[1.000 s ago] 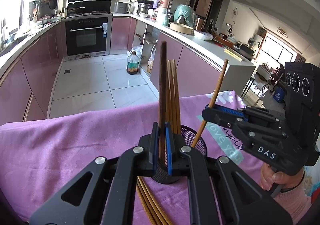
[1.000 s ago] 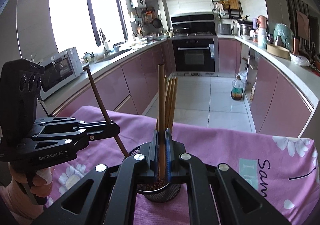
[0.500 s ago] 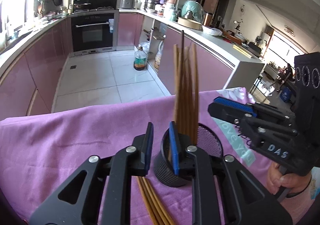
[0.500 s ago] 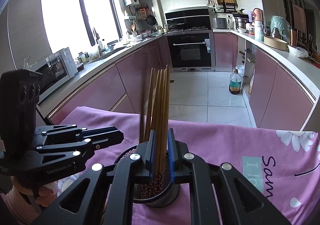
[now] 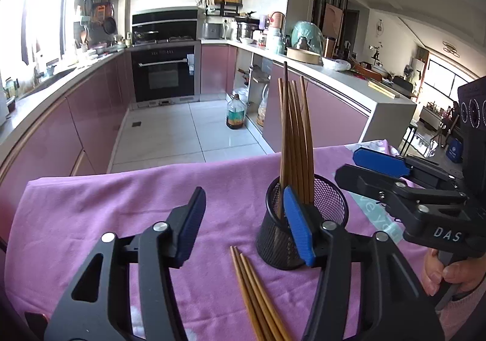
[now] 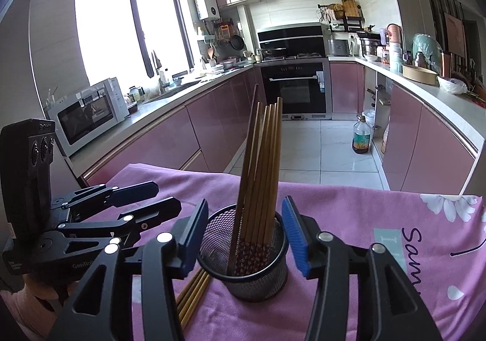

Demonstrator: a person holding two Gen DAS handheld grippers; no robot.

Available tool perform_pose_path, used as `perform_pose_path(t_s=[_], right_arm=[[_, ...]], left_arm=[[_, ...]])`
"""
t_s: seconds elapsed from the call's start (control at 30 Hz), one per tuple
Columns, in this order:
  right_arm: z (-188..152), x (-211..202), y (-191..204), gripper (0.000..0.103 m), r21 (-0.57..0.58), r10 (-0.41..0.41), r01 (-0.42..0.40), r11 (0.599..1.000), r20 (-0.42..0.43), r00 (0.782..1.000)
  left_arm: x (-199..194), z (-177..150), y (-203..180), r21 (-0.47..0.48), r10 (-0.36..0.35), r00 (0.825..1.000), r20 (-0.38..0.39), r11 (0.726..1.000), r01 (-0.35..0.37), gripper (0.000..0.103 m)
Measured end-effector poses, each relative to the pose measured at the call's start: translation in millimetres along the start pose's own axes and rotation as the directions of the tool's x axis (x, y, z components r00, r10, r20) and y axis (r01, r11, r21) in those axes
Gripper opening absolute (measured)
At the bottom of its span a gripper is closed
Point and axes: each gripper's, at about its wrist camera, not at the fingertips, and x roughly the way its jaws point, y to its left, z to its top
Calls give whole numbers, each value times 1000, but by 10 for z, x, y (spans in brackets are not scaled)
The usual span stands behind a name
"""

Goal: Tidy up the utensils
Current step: 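Open both grippers and move them back over the remaining chopsticks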

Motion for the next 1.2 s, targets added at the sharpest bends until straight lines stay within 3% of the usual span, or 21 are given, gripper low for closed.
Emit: perform_pose_path(t_s=[0.13, 0.3, 0.7, 1.2], right_arm=[[-98, -101, 73, 59, -24, 0, 0, 1000, 14, 1000], [-272, -203, 129, 61, -36, 8, -7, 999, 20, 1000], [-706, -144, 277, 62, -36, 48, -51, 998, -61, 997], [-917, 20, 375, 62, -7, 83, -85, 996, -143, 986]], left_arm=[[-170, -101, 44, -5, 32, 999, 13, 999, -32, 71], [-355, -273, 83, -11, 73, 997, 26, 997, -73, 77], [-486, -527, 162, -37, 106, 994, -9, 994, -106, 77], [-489, -741, 174, -51, 111, 992, -53, 992, -114, 77]])
